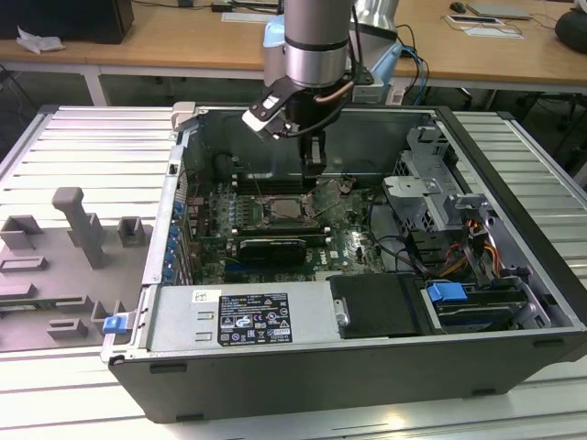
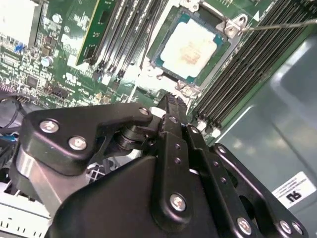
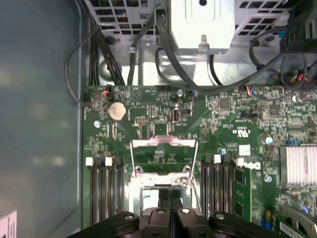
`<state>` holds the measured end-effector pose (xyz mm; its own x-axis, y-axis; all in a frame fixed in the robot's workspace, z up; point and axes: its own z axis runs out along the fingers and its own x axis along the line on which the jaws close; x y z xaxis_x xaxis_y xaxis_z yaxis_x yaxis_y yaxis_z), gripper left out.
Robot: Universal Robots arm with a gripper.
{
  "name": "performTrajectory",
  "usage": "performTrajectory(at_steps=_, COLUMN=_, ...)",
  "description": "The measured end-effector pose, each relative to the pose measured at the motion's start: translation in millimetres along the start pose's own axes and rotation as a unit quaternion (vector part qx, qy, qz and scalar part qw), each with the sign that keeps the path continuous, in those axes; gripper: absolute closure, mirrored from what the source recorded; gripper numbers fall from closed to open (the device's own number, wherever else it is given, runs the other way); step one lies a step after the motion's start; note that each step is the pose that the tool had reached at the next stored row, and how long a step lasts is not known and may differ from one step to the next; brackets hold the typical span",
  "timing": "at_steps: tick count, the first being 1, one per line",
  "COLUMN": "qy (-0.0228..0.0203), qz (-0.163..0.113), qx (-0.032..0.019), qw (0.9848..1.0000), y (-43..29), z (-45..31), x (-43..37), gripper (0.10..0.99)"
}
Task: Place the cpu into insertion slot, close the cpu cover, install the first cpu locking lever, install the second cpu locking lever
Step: 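Close the cpu cover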
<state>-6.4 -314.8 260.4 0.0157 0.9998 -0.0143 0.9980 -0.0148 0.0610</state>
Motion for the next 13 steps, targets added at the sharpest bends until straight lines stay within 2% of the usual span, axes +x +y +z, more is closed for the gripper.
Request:
performTrajectory(at_steps=3, qy=0.0000, qz=0.000, qx=0.0000, qw=1.0000, y=4.6, z=0.3, x=0.1, gripper=0.980)
performTrajectory(at_steps=13, qy=0.0005, qz=-0.008, qx=0.0018, qw=1.0000, y=31.9, z=2.1, x=0.5, gripper=0.980)
